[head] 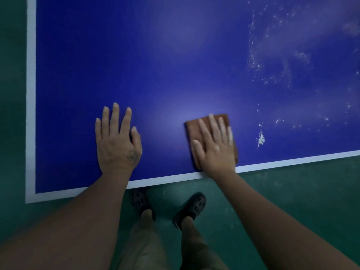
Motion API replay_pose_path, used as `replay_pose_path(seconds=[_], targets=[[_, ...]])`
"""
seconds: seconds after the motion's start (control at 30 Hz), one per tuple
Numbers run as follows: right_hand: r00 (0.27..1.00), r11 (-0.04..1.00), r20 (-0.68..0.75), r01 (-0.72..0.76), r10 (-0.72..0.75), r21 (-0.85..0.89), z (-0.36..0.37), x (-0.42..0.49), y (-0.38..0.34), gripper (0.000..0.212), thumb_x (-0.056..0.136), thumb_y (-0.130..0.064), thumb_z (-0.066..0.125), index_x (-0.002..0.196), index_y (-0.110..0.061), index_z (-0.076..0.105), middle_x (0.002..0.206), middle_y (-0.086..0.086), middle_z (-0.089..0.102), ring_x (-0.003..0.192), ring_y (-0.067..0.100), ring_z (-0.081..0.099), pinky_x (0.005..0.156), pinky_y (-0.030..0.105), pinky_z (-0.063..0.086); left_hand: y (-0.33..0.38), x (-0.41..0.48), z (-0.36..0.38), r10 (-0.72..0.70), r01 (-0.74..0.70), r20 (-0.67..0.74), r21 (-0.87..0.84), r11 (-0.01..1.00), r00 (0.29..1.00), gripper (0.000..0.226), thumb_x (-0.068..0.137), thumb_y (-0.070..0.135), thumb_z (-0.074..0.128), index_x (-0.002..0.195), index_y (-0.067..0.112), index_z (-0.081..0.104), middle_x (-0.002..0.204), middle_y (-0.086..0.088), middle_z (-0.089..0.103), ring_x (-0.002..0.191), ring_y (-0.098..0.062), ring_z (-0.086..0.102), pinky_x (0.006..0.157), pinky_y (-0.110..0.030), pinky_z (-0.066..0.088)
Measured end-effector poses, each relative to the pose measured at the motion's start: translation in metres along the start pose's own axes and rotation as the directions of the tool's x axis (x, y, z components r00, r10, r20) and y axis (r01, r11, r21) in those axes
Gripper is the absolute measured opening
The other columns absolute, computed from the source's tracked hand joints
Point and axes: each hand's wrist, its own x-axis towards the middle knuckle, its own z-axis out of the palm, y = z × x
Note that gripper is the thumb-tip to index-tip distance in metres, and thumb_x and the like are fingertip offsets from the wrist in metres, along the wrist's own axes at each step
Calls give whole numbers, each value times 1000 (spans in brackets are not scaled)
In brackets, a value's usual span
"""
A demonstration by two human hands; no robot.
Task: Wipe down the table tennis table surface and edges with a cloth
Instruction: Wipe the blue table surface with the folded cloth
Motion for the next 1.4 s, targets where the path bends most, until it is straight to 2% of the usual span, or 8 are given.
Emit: replay_pose_path(seconds=[0.17,0.3,0.47,0.67,0.87,1.03,1.27,1.4], targets=[[943,945,63,-326,327,-23,-24,-27,95,68,109,-62,25,170,-33,24,181,-1,10,167,28,6,133,59,8,2,-3,2,28,-27,-19,44,999,999,55,117,33,28,169,16,35,179,-14,25,169,-34,12,137,-56,11],[885,885,33,-465,465,20,-24,-17,79,74,107,-59,22,170,-21,27,179,12,12,166,38,7,132,62,4,31,-15,1,-43,43,6,32,999,999,57,116,29,26,169,9,34,179,-18,23,169,-38,11,137,-57,10],[986,986,-5,-165,165,-9,-6,-19,26,67,112,-57,31,170,-24,29,179,12,14,166,37,9,134,58,4,96,-10,14,-5,6,70,-11,1000,998,54,115,24,34,167,10,39,179,-14,27,168,-38,13,137,-58,9],[994,995,-31,101,-100,13,-9,-41,108,64,111,-55,42,168,-29,34,179,3,19,167,29,12,133,58,13,181,-4,48,-122,117,66,80,990,990,70,115,51,23,175,17,15,184,-10,5,170,-37,0,137,-59,3],[999,996,32,42,-40,-77,-27,-57,223,66,111,-57,29,171,-29,24,181,1,10,167,29,7,132,62,14,191,-5,68,-163,161,10,114,980,987,77,111,63,25,175,22,14,184,-8,6,170,-36,2,136,-60,8],[991,990,-34,-135,133,-50,-21,-49,209,65,112,-52,33,170,-24,29,180,7,14,167,34,9,131,64,12,192,-6,69,-146,147,-23,81,986,989,74,112,58,34,174,20,22,183,-9,12,170,-36,6,136,-59,8],[996,995,-61,72,-68,62,-5,11,133,65,111,-56,41,168,-25,34,179,8,19,166,34,11,131,63,13,191,-7,71,-142,145,-44,74,987,989,69,114,54,35,173,21,25,183,-8,15,170,-34,6,137,-58,8],[983,980,-102,163,-152,112,-7,34,144,61,111,-56,43,165,-27,42,177,4,26,166,30,17,132,60,15,191,-6,70,-140,144,-63,62,988,988,67,114,52,37,172,20,29,182,-8,17,170,-33,7,137,-57,7]])
